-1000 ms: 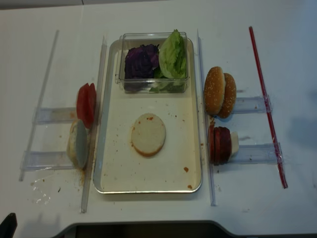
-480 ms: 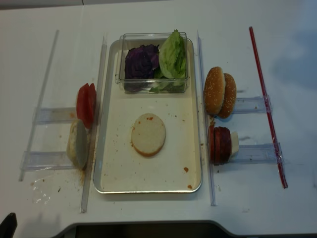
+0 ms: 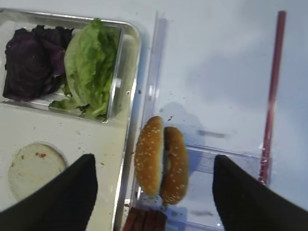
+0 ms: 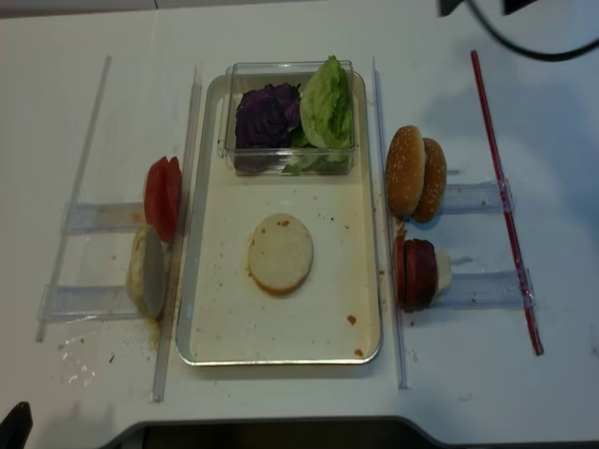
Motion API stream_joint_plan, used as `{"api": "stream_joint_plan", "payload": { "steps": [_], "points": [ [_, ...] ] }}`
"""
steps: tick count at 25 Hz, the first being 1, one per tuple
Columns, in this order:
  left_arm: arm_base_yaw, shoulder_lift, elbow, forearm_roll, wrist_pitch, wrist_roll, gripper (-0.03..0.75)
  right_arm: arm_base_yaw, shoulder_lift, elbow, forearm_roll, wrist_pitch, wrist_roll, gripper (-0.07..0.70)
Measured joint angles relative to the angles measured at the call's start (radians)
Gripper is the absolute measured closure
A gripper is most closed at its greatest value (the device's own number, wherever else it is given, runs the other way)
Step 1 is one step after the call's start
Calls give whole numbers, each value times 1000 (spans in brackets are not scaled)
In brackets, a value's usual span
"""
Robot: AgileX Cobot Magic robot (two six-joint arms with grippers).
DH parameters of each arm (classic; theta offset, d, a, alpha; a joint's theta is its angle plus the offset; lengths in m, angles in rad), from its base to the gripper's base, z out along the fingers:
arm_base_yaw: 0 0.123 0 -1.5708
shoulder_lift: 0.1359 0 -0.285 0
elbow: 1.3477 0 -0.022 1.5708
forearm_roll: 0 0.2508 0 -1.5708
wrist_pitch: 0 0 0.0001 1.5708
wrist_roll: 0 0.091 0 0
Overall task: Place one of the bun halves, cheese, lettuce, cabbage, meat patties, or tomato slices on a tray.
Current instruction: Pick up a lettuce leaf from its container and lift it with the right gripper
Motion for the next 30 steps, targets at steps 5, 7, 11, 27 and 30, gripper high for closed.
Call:
{"api": "stream_joint_plan", "payload": {
  "steps": [5,7,11,27,30],
  "points": [
    [0,0,0,0,0,0,428,130,174,-106,-29,-4,56,112],
    [0,0,0,0,0,0,428,165,237,-164,-31,-6,76,112],
    [0,0,0,0,0,0,428,204,354,-271,-36,-6,99,112],
    [0,0,0,0,0,0,428,216,578,-439,-40,-10,107,109],
    [0,0,0,0,0,0,428,216,583,-440,-40,-11,107,81]
  ]
}}
